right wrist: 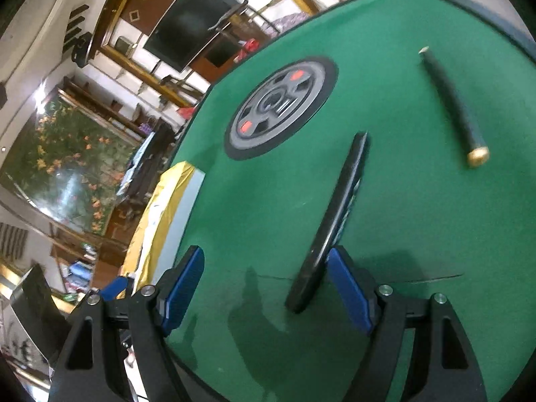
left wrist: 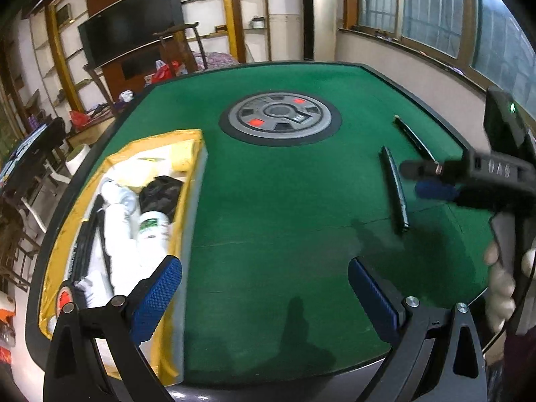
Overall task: Organize rigid objects
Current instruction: 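Grasp a gold-tipped black marker with the right tool while the left tool grasps another marker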
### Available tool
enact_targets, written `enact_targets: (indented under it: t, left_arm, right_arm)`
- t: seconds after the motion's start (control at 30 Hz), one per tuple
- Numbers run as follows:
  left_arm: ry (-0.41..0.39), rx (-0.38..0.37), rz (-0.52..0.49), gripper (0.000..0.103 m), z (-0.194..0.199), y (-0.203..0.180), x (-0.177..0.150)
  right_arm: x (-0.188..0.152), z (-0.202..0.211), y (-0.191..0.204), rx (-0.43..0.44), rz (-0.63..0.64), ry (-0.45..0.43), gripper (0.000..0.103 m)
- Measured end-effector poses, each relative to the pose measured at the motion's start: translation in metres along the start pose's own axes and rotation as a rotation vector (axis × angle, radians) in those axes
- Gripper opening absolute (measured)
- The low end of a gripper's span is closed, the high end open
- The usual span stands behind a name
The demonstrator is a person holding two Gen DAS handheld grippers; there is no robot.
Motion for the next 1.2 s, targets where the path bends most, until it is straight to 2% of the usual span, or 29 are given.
enact_targets:
  t: [0.13, 0.3, 0.37, 0.63, 0.83, 0.93, 1.0, 1.1, 1.13, 1.17, 1.2]
  left_arm:
    - [0.026, -0.032, -0.016, 0.101, -0.011, -0.015, 0.0]
    - [0.06, -0.097, -0.03, 0.101, -0.026, -0.043, 0.007]
    - [0.06, -0.115, -0.046, 0.101, -0.033, -0.057, 0.014]
    - [0.077, -0.161, -0.097, 0.101, -0.067, -0.117, 0.052]
    - [0.096, -0.161, -0.151, 0.101, -0.091, -0.148, 0.063]
    - [0.099, -0.158, -0.163, 0.101, -0.101, -0.156, 0.066]
    - [0.099, -0.161, -0.167, 0.1, -0.106, -0.161, 0.068]
    - [0.076, -0.193, -0.158, 0.098, -0.109, -0.167, 0.068]
    - [0.068, -0.198, -0.16, 0.093, -0.108, -0.168, 0.069]
    - [0.056, -0.204, -0.166, 0.076, -0.105, -0.169, 0.07]
    - [0.042, -0.216, -0.178, 0.063, -0.101, -0.171, 0.071]
  right_arm:
    - [0.026, 0.027, -0.027, -0.115, -0.022, -0.09, 0.076]
    - [0.062, 0.057, -0.076, -0.409, -0.015, -0.207, 0.076]
    - [0.074, 0.054, -0.087, -0.468, -0.005, -0.21, 0.076]
    - [0.1, 0.012, -0.11, -0.623, 0.071, -0.147, 0.075]
    - [0.107, -0.003, -0.118, -0.648, 0.089, -0.131, 0.073]
    - [0.104, 0.0, -0.121, -0.678, 0.116, -0.134, 0.062]
    - [0.101, 0.003, -0.123, -0.724, 0.134, -0.134, 0.046]
    - [0.099, 0.008, -0.124, -0.738, 0.142, -0.138, 0.034]
    - [0.099, 0.009, -0.125, -0.738, 0.143, -0.139, 0.031]
    - [0.101, 0.007, -0.124, -0.737, 0.142, -0.14, 0.025]
    - [0.101, 0.007, -0.124, -0.737, 0.14, -0.143, 0.022]
Point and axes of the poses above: each gripper's, at about its wrist camera, not at the fingertips, and z roughly against the way its jaws point, y to its left, x to its top, the point moved 7 cm from there along -z, roughly the way its jaws point, and after that the axes turned 1 degree about x, right-handed, at the moved point
